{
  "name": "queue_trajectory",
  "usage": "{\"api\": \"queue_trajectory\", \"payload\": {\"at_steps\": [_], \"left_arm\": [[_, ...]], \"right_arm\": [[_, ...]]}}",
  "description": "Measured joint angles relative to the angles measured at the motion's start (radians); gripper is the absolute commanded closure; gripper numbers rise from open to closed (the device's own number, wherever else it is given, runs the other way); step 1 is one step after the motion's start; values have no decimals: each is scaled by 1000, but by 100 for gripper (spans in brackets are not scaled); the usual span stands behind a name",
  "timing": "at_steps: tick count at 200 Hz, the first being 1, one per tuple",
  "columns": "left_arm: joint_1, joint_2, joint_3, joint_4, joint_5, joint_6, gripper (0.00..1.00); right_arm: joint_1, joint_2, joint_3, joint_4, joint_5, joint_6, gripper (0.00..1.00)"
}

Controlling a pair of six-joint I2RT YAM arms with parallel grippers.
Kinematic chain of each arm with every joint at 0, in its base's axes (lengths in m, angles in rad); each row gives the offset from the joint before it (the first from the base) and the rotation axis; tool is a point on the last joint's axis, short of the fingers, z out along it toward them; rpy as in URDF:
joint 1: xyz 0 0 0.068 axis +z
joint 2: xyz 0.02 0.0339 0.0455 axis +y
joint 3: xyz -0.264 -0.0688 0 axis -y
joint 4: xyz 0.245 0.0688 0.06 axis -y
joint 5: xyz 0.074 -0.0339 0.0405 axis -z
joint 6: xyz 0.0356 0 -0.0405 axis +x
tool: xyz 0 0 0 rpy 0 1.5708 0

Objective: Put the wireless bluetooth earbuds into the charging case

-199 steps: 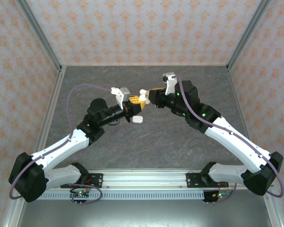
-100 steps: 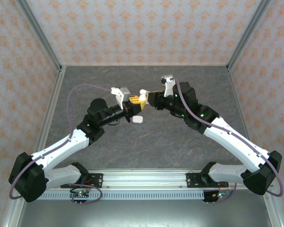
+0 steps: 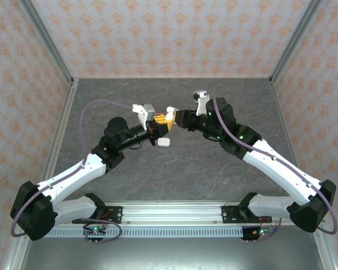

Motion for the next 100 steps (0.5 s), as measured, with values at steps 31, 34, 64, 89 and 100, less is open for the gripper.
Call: {"api": "queue_trajectory", "payload": {"at_steps": [31,34,64,89,100], "left_arm": [[-2,0,0,14,0,-1,100],[-2,0,0,16,0,-1,100],[-2,0,0,35,4,-8,100],[-2,0,0,44,7,-13,100],[-2,0,0,48,8,-18,100]], "right_arm": [[1,-24,8,-26,-1,-7,41],[1,-25,10,-29,-2,-13,40],[-15,-32,34,-42,-29,-14,33],[-77,-51,43,-45,-84,-11,21],[-123,-65,43,-40,-131,1,13]]}}
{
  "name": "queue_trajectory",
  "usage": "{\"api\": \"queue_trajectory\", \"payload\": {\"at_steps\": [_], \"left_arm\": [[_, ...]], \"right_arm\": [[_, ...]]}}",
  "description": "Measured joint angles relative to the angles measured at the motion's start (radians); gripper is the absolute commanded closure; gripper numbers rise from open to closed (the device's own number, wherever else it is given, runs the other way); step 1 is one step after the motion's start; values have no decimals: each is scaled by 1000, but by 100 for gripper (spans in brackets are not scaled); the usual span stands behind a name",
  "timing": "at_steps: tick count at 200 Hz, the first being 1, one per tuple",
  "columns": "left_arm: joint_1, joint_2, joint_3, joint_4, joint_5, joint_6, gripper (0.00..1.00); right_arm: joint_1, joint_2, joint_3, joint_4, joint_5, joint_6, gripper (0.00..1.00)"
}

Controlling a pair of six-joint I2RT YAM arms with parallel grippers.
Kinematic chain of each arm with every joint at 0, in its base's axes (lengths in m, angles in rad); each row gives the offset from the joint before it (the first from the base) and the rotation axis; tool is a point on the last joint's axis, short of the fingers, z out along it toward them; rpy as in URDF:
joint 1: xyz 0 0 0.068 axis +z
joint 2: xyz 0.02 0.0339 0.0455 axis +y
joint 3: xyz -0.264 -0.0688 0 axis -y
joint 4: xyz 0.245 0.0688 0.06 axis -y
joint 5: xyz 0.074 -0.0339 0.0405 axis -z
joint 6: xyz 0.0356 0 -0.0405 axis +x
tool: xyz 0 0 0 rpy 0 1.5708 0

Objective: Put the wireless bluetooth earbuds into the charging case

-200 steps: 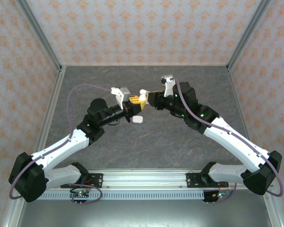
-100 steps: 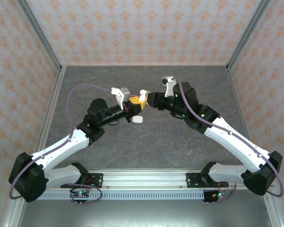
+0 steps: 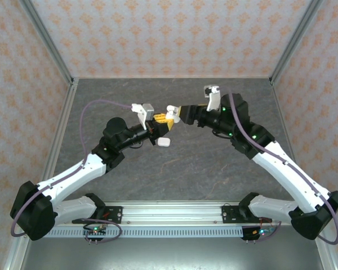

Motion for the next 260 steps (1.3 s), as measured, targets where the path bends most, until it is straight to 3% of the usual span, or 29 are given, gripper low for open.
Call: {"api": "queue_trajectory", "payload": {"at_steps": [12,40,85,129,260], "left_arm": [[0,0,0,5,0,-5,100],[0,0,0,35,10,-18,100],[-3,0,0,90,26,-53,100],[-32,0,13,87,41,-52,100],[-32,0,29,74,42,-18,100]], "right_arm": [[-55,-16,-6,21,-65,23,0],[-136,-40,-56,108,-237,70,1],[-127,5,-118,213,-408,137,1],[-58,56,-118,281,-471,144,1],[-58,6,-118,380,-463,113,1]]}}
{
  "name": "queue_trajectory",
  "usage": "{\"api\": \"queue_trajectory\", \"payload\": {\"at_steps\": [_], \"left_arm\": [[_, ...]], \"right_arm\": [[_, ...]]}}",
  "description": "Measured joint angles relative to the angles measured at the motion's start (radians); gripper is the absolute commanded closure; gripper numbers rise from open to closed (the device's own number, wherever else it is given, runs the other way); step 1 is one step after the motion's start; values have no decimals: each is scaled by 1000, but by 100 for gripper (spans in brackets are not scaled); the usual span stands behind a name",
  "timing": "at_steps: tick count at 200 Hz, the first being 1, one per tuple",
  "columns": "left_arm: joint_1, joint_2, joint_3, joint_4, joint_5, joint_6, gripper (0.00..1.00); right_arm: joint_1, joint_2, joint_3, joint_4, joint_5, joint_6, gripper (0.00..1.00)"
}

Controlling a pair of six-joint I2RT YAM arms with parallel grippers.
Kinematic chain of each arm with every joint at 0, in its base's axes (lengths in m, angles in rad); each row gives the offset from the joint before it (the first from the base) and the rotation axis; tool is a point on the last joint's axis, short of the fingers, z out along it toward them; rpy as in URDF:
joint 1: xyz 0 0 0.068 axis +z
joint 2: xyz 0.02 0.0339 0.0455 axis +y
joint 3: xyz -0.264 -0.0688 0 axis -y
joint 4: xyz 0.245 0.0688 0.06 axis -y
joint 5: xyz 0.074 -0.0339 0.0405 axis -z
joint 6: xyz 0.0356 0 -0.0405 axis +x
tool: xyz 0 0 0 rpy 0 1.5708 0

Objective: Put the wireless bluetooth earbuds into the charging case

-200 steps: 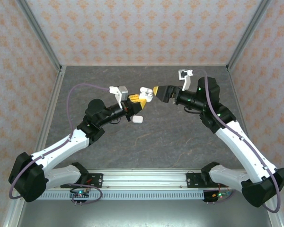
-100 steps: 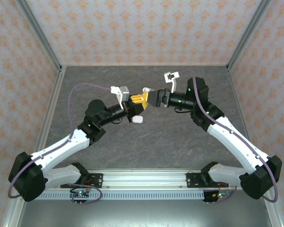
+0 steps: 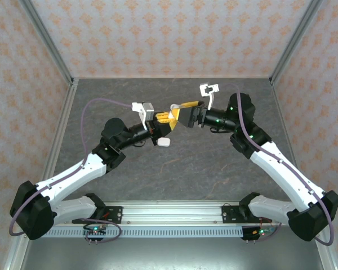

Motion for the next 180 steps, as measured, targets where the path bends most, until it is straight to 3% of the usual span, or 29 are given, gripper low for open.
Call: {"api": "queue_trajectory", "payload": {"at_steps": [83,133,180], "left_arm": [[0,-13,0,-100,-44,37,100],[0,-13,4,-173,-50,32,100],[0,-13,-42,-224,-111,-48,100]], "right_arm": [[0,-86,-34,-35,8,-24,1],[0,-93,23,-257,234,-152,1],[0,-121,-27,-286,418,-191,1]]}}
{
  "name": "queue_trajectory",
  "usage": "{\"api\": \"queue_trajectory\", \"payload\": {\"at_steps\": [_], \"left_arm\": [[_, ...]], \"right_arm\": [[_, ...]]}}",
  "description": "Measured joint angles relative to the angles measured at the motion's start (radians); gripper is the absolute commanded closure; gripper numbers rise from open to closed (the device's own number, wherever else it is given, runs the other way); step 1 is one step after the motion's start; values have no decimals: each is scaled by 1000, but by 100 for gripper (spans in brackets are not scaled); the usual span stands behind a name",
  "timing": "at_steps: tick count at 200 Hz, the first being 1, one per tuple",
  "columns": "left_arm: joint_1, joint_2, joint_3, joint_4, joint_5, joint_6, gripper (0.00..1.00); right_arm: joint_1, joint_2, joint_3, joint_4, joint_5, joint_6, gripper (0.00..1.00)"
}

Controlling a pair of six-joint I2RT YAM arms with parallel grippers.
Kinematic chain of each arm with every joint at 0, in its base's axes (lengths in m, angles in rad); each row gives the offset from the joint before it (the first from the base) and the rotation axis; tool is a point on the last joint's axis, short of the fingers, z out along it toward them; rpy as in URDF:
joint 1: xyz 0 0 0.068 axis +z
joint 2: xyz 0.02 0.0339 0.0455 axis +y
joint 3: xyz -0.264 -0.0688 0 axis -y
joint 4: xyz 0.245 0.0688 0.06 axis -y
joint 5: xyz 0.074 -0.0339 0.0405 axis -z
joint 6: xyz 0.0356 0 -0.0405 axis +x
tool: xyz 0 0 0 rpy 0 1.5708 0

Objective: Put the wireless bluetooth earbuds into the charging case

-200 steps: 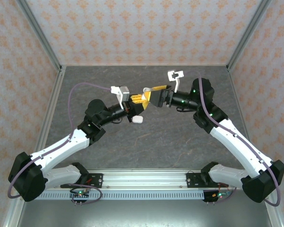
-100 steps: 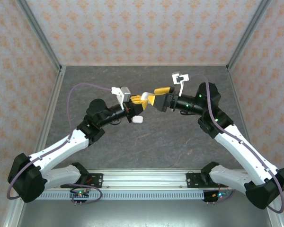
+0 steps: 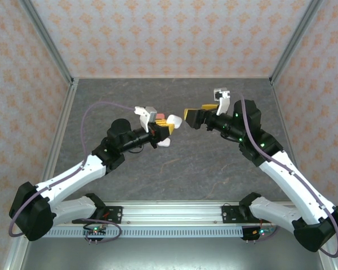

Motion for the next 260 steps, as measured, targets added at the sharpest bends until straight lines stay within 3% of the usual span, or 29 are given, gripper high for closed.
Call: {"api": "queue_trajectory", "payload": {"at_steps": [103,198,260], "left_arm": [[-7,188,-63,-90,-176,-315,100],[-7,372,-64,-153,-235,-537,100],[-7,370,-64,-203,-232,-591,100]], "right_arm": [[0,20,-201,39,256,80,1],[0,46,-227,39,289,91,1],[0,67,-230,38,289,90,1]]}}
